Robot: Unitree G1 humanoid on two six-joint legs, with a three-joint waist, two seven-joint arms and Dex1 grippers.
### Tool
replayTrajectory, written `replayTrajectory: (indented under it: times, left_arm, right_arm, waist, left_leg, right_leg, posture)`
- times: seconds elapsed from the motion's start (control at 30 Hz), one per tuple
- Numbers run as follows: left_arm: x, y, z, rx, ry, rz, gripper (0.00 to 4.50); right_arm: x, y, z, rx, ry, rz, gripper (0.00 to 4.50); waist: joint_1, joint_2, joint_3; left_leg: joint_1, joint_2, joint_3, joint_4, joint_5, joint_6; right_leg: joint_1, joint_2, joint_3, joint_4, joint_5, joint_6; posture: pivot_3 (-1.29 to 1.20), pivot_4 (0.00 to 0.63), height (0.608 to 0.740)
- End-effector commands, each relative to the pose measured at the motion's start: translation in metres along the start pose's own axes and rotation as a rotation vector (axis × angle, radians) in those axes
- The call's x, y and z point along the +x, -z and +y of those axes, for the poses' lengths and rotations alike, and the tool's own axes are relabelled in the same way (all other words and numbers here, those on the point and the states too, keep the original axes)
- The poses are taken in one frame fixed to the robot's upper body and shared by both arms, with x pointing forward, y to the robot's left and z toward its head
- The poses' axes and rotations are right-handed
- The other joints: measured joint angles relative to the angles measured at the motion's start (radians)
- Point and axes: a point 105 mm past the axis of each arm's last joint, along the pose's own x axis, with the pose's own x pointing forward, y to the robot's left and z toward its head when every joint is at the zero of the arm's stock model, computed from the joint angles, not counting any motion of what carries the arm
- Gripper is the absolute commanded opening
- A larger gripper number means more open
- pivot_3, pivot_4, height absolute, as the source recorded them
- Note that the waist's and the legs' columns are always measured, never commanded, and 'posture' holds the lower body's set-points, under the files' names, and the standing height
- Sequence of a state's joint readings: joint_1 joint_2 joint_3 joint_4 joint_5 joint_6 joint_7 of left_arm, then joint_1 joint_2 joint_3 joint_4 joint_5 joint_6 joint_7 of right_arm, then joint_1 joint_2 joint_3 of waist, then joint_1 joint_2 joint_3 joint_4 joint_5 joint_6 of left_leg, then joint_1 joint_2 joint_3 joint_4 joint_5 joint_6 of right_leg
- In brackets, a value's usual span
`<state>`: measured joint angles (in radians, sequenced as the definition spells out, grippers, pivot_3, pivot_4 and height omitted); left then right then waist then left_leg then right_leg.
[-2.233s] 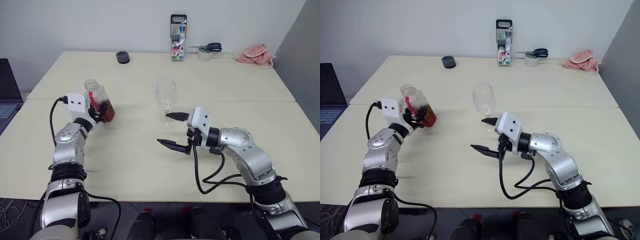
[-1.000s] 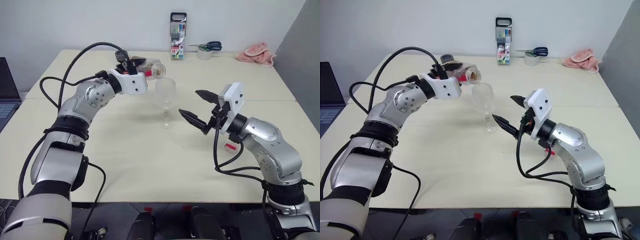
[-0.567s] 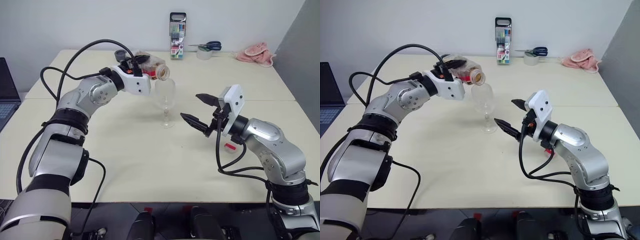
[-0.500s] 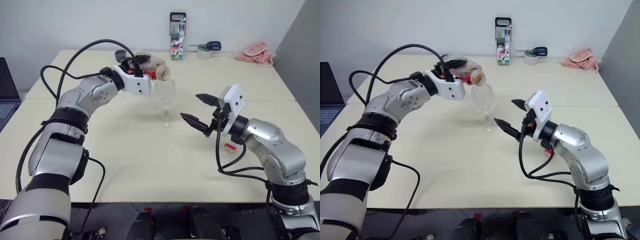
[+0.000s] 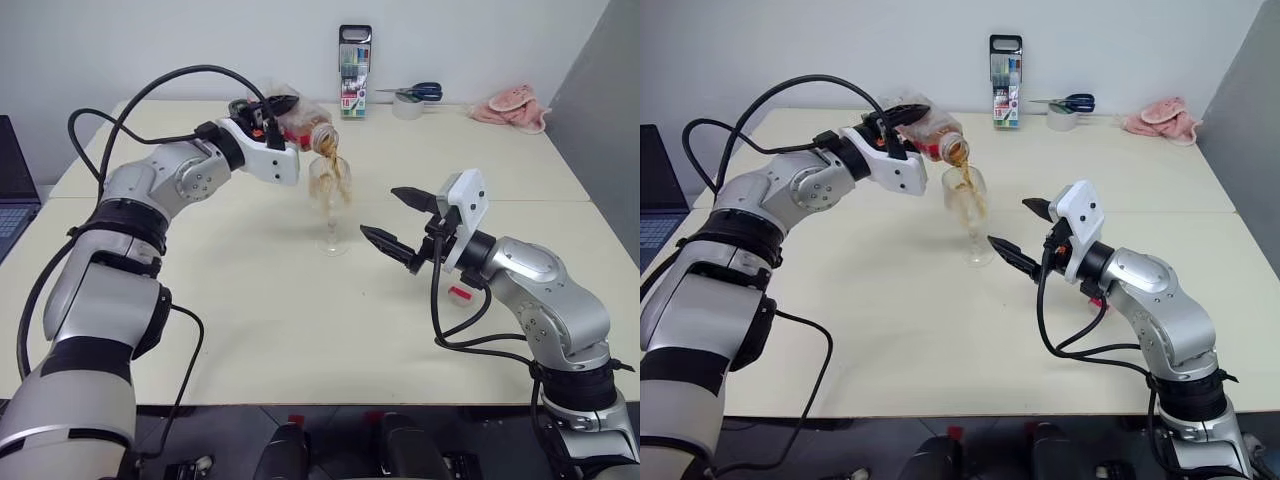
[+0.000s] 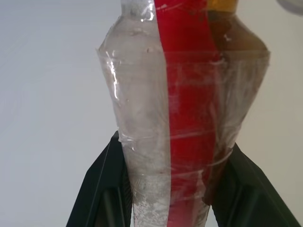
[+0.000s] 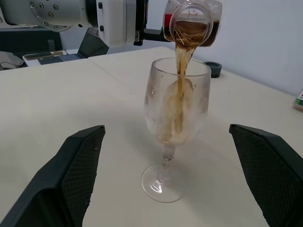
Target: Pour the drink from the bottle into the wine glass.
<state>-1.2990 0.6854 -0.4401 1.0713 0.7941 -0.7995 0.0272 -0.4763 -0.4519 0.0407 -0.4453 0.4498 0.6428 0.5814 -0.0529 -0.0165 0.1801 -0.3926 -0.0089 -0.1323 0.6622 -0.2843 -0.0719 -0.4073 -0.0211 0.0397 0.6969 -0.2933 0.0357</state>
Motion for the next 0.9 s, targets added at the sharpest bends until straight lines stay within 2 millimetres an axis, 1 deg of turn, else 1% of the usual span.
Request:
replayTrajectory:
  times: [0.03,0.9]
  left_arm:
    - [0.0002,0.0033,0.0305,0.044,-0.084,-0.001,1.69]
    - [0.0002,0.0063,0.0291,0.076,-0.077,0.01,1.69]
  right_arm:
    - [-0.0024,-0.0099,-0.0018,-0.031,0.005,-0.034,4.5]
    - [-0.0022,-0.0127,0.0013,-0.025,-0.004,-0.043,4.5]
  waist:
    - [0.0,0.0,0.0]
    - [-0.001,0.0,0.0]
  left_leg:
    - [0.0,0.0,0.0,0.0,0.0,0.0]
    - [0.0,0.0,0.0,0.0,0.0,0.0]
  right_leg:
    - [0.0,0.0,0.0,0.0,0.0,0.0]
    - [0.0,0.0,0.0,0.001,0.0,0.0]
  posture:
    - [0.0,0.15,0.74]
    - [0.0,0.15,0.74]
